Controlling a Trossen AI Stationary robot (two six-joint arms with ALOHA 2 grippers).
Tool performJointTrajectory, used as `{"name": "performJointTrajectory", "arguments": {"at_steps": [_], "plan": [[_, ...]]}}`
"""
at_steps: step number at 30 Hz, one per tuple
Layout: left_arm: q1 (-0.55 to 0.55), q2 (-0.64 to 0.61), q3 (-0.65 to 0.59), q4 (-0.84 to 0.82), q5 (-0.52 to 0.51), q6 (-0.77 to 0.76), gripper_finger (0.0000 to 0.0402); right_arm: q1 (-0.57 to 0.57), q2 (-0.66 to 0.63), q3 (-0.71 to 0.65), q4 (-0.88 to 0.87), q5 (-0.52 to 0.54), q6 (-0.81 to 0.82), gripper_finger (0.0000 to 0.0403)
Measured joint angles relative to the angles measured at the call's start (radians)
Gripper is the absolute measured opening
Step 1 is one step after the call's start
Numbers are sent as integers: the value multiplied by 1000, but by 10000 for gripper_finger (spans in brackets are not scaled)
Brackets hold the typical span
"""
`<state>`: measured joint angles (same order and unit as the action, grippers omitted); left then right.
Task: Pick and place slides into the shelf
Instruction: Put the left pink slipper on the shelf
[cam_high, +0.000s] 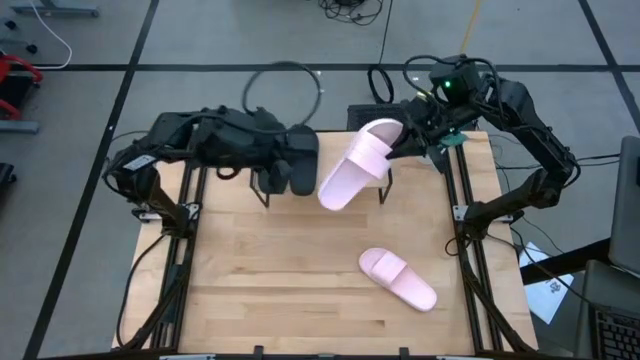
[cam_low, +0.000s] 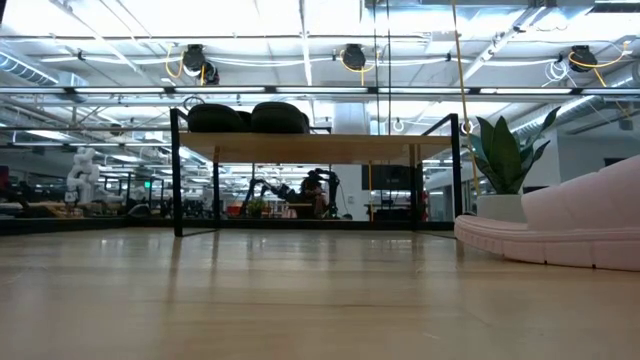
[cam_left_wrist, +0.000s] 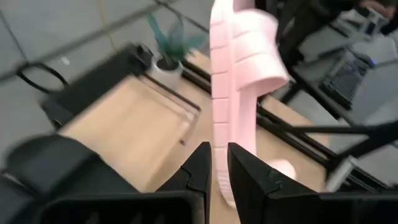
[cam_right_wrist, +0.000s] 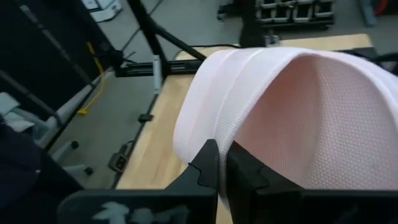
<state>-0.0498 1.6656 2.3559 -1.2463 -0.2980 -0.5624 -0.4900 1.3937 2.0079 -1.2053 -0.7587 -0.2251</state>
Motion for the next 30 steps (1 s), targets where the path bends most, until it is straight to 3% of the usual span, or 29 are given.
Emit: {"name": "performJointTrajectory", "arguments": {"at_steps": [8,11,18,30], "plan": [[23,41,0,25,238,-158,47,100,0,0,34,29,32,0],[23,60,-4,20,274,-195,47,129,-1,0,34,77,31,0],[23,119,0,97,359,-233,47,171,-6,0,35,77,32,0],[26,142,-1,110,387,-287,47,185,-69,-1,25,77,56,0]]}}
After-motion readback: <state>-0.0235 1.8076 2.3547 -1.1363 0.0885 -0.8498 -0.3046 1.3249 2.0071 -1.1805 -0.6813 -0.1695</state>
